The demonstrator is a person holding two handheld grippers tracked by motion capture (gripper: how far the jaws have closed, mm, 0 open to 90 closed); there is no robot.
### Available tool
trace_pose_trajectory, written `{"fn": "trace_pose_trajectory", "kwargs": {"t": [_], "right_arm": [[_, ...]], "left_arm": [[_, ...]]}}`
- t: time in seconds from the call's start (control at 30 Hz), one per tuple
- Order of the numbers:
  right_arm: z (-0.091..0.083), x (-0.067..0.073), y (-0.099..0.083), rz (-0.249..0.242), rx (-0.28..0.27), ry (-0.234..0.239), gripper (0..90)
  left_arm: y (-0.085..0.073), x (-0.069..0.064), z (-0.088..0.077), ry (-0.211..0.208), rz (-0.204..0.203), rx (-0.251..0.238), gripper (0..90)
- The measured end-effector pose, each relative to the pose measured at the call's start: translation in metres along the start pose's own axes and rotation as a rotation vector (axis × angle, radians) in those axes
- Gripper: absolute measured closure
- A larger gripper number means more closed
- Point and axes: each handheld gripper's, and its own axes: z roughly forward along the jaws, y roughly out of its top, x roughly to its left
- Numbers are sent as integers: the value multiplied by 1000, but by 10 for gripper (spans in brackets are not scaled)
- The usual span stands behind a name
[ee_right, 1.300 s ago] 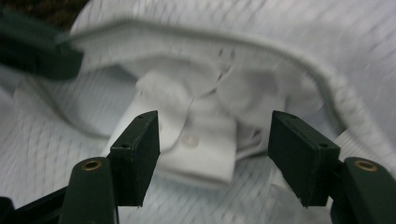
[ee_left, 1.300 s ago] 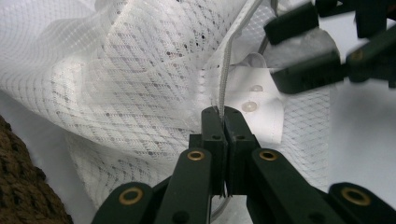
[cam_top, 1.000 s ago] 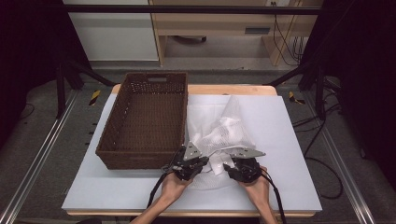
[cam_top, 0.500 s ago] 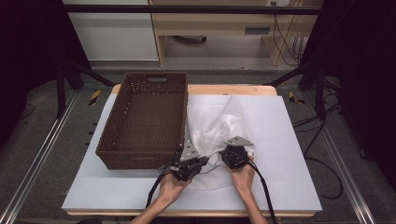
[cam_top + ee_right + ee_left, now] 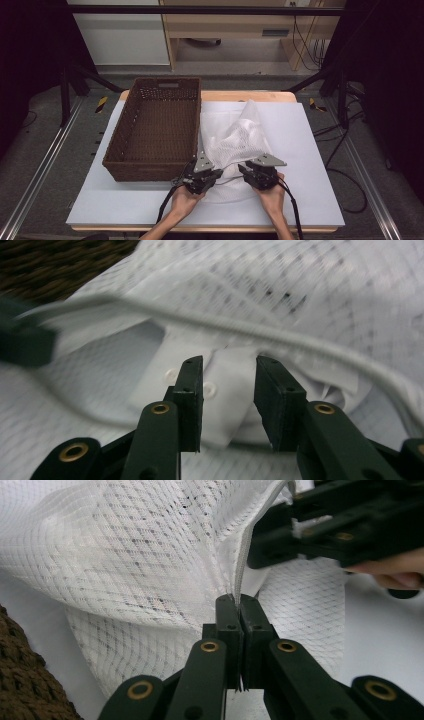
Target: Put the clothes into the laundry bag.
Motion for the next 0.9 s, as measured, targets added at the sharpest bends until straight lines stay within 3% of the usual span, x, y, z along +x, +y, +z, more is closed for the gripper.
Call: {"fn": "trace_pose_trajectory", "kwargs": {"t": [0.07, 0.13, 0.2, 0.23, 0.3, 0.33, 0.43, 0.53, 0.57, 0.67, 0.83, 0.9], "right_arm": [[-4, 5, -2, -10, 15, 41, 737], [2, 12, -3, -9, 60, 86, 846], [6, 15, -3, -17, 84, 82, 869], [20, 20, -4, -24, 160, 60, 900], [23, 20, -4, -15, 140, 65, 900], [28, 18, 0, 24, 143, 39, 900], [35, 16, 3, 39, 138, 17, 900], [50, 11, 10, 48, 116, -62, 900], [50, 11, 10, 48, 116, -62, 900], [56, 4, 14, 86, 100, -127, 900], [50, 3, 13, 93, 77, -123, 900], [36, 5, 10, 63, 57, -79, 837]], "left_arm": [[0, 0, 0, 1, -1, 0, 880], [0, 0, 0, 3, 0, 2, 880], [0, -1, 0, 2, -1, 1, 880], [0, -1, -2, 3, 1, 0, 880], [0, -1, -3, 2, 0, -5, 881], [0, 0, -4, 0, 0, -7, 881], [0, 0, -5, -6, -3, -7, 881], [0, -2, -6, -5, 2, -6, 881], [0, -2, -6, -6, 2, -5, 881], [-1, -2, -5, -9, 0, 0, 881], [-5, -1, -1, -8, 0, 17, 880], [-6, 0, 3, -9, -4, 25, 879]]}}
